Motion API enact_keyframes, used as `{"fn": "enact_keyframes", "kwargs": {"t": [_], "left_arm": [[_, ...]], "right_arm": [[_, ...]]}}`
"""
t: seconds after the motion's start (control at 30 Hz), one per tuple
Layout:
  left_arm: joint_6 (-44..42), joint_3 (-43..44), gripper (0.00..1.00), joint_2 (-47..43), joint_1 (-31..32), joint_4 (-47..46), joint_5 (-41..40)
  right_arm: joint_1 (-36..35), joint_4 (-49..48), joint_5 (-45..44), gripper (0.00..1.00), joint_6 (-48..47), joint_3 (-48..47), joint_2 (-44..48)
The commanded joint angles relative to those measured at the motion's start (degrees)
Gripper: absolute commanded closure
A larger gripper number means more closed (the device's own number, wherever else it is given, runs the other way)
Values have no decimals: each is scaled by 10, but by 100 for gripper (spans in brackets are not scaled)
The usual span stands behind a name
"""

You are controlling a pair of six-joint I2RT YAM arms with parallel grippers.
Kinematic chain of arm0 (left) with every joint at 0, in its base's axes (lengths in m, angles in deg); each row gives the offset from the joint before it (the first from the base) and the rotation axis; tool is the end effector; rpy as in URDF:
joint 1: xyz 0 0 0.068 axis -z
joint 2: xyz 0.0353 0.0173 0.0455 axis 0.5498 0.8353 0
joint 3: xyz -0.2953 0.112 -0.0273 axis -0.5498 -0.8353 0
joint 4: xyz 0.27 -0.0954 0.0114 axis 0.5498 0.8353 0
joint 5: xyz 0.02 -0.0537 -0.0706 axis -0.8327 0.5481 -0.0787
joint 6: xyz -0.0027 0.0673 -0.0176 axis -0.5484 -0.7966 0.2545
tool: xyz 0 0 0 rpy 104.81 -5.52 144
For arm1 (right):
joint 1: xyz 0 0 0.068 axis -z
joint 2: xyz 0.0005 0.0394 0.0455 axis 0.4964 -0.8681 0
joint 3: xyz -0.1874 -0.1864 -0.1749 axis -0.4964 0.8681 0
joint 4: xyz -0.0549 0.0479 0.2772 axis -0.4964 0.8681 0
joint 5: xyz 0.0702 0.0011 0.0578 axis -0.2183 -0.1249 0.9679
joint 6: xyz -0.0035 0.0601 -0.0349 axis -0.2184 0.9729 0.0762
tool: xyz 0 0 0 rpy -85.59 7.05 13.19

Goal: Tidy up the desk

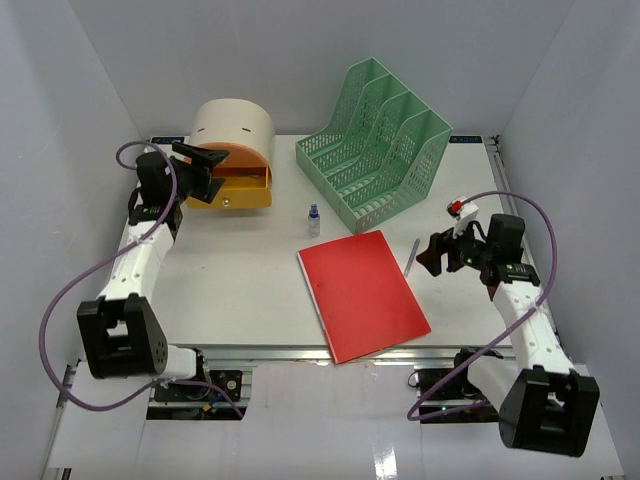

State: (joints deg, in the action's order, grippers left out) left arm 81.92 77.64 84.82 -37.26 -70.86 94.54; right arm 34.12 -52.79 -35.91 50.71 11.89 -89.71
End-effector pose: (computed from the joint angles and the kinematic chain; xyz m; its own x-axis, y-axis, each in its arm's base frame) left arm 0.3609 0.0058 0.3473 -0.3472 -0.9209 -0.1773 -0.2749 0.2807 -0.9196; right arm 0.2209 0.0170 0.2682 -0.3981 -0.2232 -0.8898 -0.5830 0.8104 0.0576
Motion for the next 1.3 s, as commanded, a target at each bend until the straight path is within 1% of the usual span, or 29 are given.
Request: {"fn": "enact_keyframes", "kwargs": {"t": [0.0, 0.1, 0.2, 0.3, 0.33, 0.4, 0.47, 0.53, 0.6, 0.77, 0.8, 0.83, 0.87, 0.9, 0.97, 1.07, 1.13, 1.17, 1.2, 1.27], "left_arm": [[-153, -71, 10, -121, -8, -154, 131], [-222, -124, 9, -189, -9, -134, 224], [-260, -195, 8, -259, -9, -121, 268], [-296, -296, 8, -368, -9, -73, 283], [-300, -333, 8, -390, -9, -63, 283], [-294, -377, 8, -455, -8, -43, 285], [-292, -405, 8, -513, -8, -7, 288], [-298, -418, 7, -534, -8, 28, 293], [-289, -427, 7, -548, -8, 44, 300], [-229, -458, 7, -566, -7, 32, 297], [-214, -467, 7, -566, -7, 20, 302], [-202, -476, 7, -566, -7, 10, 308], [-195, -482, 7, -566, -5, 3, 313], [-189, -489, 7, -567, -2, -4, 314], [-184, -500, 7, -573, 5, -10, 312], [-160, -525, 7, -584, 29, -30, 306], [-146, -537, 7, -594, 55, -56, 289], [-131, -548, 7, -595, 83, -69, 279], [-126, -553, 7, -589, 101, -94, 254], [-111, -563, 7, -554, 167, -145, 199]], "right_arm": [[-27, -5, -194, 20, 141, -50, -91], [-50, 8, -242, 20, 199, -73, -178], [-84, 3, -252, 22, 220, -90, -221], [-127, -16, -314, 22, 235, -114, -268], [-135, -17, -319, 22, 246, -126, -287], [-145, -16, -340, 24, 257, -145, -317], [-152, -8, -383, 30, 262, -164, -358], [-154, 1, -417, 39, 264, -186, -388], [-154, 4, -443, 44, 264, -192, -409], [-154, -7, -465, 56, 267, -178, -429], [-153, -10, -464, 61, 266, -174, -428], [-151, -14, -462, 69, 266, -171, -427], [-148, -17, -457, 79, 265, -169, -425], [-141, -18, -448, 86, 265, -167, -423], [-127, -18, -431, 92, 266, -164, -418], [-92, -22, -374, 92, 265, -156, -405], [-67, -24, -297, 92, 252, -152, -394], [-60, -24, -268, 92, 228, -149, -379], [-55, -21, -196, 92, 210, -149, -371], [-53, -15, -56, 92, 147, -144, -336]]}}
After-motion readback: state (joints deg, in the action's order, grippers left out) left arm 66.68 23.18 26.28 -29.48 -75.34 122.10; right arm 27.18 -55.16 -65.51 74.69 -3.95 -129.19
